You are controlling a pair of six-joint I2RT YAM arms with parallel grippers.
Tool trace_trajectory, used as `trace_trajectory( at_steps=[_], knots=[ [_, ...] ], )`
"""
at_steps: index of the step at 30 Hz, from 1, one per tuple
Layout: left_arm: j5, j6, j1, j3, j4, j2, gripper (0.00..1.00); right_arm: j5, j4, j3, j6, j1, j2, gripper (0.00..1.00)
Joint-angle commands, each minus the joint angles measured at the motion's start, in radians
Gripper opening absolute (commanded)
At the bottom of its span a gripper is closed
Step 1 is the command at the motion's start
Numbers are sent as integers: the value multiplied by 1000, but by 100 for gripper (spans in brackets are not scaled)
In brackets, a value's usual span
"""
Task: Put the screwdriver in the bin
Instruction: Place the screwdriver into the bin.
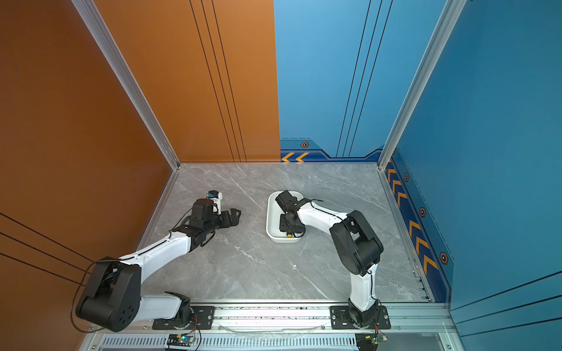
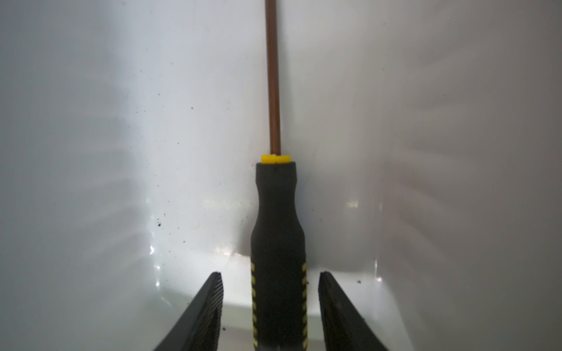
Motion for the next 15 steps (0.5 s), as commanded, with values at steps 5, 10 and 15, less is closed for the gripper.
trace_trajectory(
  at_steps=[5, 10, 15],
  knots=[
    [-53, 36, 10, 9, -19, -5, 98, 27, 0, 50, -112, 8, -163, 58],
    [-200, 180, 28, 35, 1, -47, 98, 99, 1, 39, -321, -88, -383, 61],
    [-221, 281, 131, 23, 75, -86, 98, 43, 151, -154, -534, -339, -587, 64]
  ],
)
